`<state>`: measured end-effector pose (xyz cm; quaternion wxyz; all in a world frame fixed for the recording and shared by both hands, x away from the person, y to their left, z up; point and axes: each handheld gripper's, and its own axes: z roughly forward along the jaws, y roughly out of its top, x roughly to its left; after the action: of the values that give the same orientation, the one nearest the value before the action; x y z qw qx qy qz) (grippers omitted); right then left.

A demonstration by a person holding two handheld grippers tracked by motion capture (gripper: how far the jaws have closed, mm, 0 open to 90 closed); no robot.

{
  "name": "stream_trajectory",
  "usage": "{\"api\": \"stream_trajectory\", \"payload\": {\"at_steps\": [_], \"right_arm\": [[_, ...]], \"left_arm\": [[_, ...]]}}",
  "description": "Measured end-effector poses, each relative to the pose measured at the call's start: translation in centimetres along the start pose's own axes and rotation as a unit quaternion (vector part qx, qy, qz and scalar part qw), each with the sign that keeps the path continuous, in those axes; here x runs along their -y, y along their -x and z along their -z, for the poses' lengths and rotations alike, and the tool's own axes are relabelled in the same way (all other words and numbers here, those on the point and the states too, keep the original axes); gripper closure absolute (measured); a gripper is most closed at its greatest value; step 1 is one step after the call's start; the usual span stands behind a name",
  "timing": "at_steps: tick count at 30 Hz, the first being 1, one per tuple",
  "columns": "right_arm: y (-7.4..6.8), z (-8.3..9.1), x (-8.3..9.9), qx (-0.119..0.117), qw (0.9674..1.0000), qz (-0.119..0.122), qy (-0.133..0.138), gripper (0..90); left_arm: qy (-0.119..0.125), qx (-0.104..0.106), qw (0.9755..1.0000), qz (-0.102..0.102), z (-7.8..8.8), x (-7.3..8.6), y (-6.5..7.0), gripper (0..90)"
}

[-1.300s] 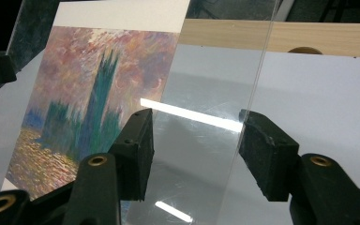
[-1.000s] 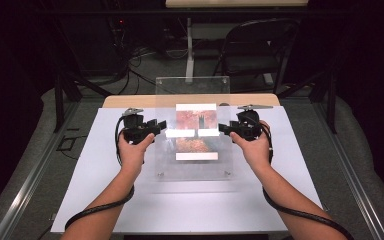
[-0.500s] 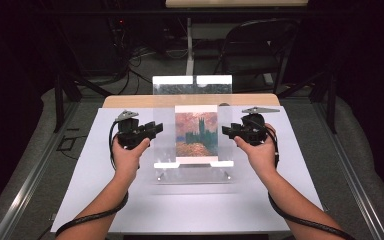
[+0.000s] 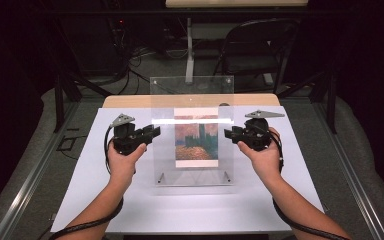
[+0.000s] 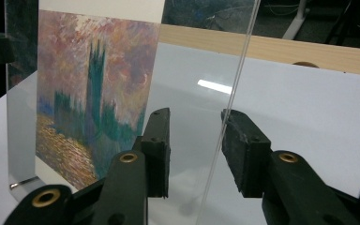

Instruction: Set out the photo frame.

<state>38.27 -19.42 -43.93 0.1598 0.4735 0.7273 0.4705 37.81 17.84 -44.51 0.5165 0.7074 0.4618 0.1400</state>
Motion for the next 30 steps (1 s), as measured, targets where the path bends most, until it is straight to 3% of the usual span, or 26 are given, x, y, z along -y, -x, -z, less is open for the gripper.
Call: {"api": "stream_trajectory", "payload": {"at_steps": [6, 11, 16, 22, 30], "right_arm": [[-0.5, 1.3, 0.7, -0.006, 0.9997, 0.02, 0.009, 65.5], [-1.0, 2.4, 1.5, -0.016, 0.9993, 0.026, 0.022, 68.1], [-1.8, 3.2, 2.4, -0.003, 0.9983, 0.048, 0.034, 67.8], [-2.6, 4.3, 3.7, -0.003, 0.9961, 0.07, 0.054, 68.0], [-3.0, 5.4, 5.4, -0.026, 0.996, 0.054, 0.067, 66.9]], "left_arm": [[0.005, 0.007, 0.9998, -0.019, 1.2, 0.5, 0.6, 68.7], [0.015, 0.014, 0.9996, -0.021, 2.3, 1.2, 1.1, 70.9], [0.022, 0.013, 0.9991, -0.032, 3.0, 1.8, 1.7, 70.9], [0.03, 0.046, 0.9981, -0.03, 4.2, 3.3, 2.0, 70.8], [0.037, 0.054, 0.9965, -0.051, 4.9, 4.9, 2.9, 65.3]]}}
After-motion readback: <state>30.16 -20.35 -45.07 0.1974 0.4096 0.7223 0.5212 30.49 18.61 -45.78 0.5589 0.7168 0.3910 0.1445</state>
